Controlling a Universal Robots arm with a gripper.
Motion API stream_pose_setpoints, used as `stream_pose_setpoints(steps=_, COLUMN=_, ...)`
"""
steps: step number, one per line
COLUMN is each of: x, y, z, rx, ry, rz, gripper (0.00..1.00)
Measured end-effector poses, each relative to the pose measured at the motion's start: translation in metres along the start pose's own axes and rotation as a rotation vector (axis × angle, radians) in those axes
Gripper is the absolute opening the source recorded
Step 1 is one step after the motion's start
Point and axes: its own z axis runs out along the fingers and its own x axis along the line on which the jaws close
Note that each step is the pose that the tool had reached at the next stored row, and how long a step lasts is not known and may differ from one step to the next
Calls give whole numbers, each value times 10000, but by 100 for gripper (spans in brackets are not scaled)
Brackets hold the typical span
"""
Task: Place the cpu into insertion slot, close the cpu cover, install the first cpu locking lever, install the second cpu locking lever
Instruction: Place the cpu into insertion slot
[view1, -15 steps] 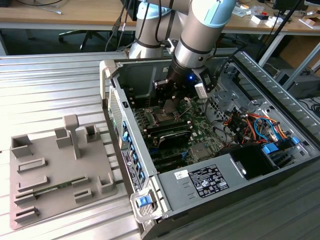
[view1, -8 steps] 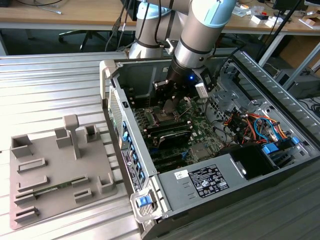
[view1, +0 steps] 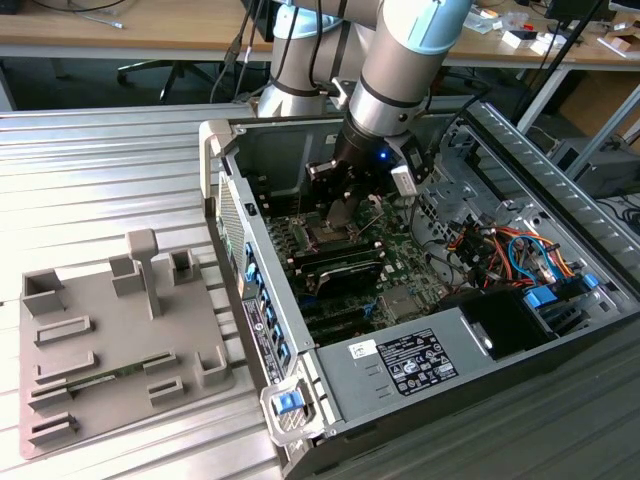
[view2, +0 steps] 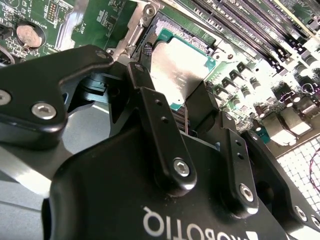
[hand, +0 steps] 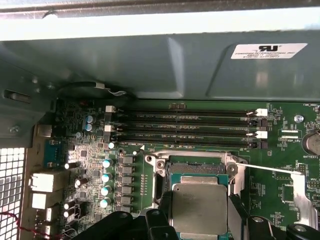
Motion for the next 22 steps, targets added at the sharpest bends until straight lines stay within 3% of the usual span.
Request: stream_pose_setpoints(steps=22, x=0, y=0, z=1, rx=8, ry=-37, rz=489, gripper=53)
